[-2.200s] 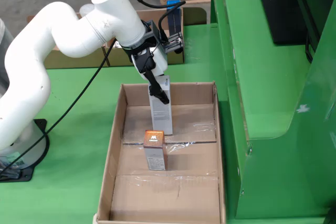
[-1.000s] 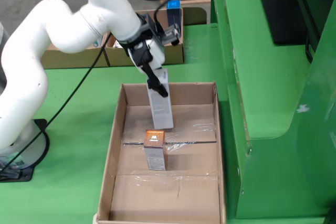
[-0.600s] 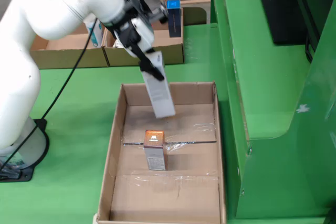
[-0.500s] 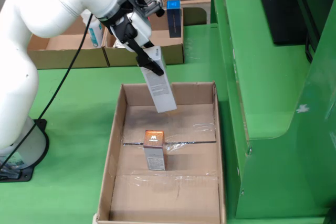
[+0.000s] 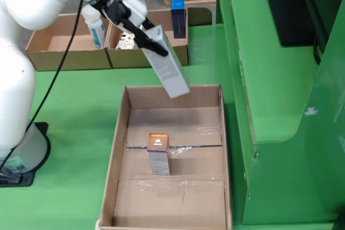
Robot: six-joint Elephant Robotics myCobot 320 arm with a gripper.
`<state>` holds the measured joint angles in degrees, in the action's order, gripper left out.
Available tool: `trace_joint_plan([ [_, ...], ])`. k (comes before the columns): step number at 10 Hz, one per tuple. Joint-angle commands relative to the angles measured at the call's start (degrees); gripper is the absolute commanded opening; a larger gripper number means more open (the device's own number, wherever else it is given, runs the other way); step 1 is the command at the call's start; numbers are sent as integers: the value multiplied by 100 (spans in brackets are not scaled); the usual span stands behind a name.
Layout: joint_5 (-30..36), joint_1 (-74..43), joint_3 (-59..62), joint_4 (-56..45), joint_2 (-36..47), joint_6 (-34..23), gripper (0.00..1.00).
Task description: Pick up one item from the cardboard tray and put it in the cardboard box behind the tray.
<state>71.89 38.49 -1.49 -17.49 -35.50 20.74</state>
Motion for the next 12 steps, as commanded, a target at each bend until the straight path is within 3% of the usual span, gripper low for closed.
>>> trace_joint_plan([
  [1,-133,305,149,164,313,-143,0],
  [12,-295,1684,149,1108,-286,-1215,0],
])
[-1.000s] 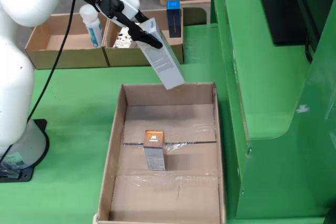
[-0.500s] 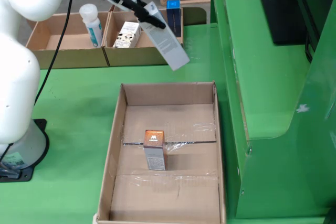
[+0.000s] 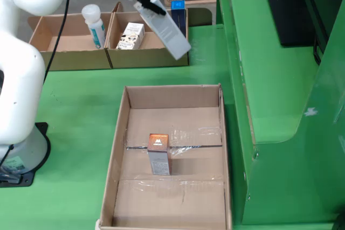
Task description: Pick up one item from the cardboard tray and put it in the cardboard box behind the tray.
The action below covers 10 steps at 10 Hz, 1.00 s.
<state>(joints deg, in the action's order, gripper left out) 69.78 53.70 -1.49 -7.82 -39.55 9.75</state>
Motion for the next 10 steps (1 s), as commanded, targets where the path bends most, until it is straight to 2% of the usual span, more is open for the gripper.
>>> trace_joint_plan([
  [1,-30,359,149,207,54,-344,0],
  [4,80,568,149,-114,181,-456,0],
  [7,157,970,149,-919,365,-478,0],
  [10,85,1212,149,-1109,396,-433,0],
])
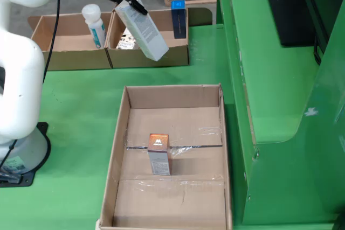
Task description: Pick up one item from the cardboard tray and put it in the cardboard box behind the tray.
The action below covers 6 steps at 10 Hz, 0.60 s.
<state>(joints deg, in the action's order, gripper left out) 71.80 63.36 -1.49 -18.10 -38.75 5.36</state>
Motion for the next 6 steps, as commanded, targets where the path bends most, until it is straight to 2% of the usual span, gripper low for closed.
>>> trace_joint_plan([
  [1,-169,617,149,-141,290,-58,0],
  [6,-292,1507,149,-11,174,-246,0],
])
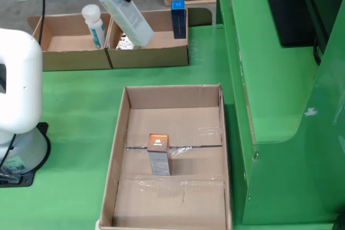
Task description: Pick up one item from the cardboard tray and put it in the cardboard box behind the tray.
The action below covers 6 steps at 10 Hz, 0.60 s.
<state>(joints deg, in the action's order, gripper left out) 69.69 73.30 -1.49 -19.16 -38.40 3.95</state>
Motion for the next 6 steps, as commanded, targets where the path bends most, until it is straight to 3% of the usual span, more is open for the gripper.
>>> trace_joint_plan([
  [1,-81,513,149,95,139,-105,0],
  [6,-133,828,149,583,-215,-235,0],
])
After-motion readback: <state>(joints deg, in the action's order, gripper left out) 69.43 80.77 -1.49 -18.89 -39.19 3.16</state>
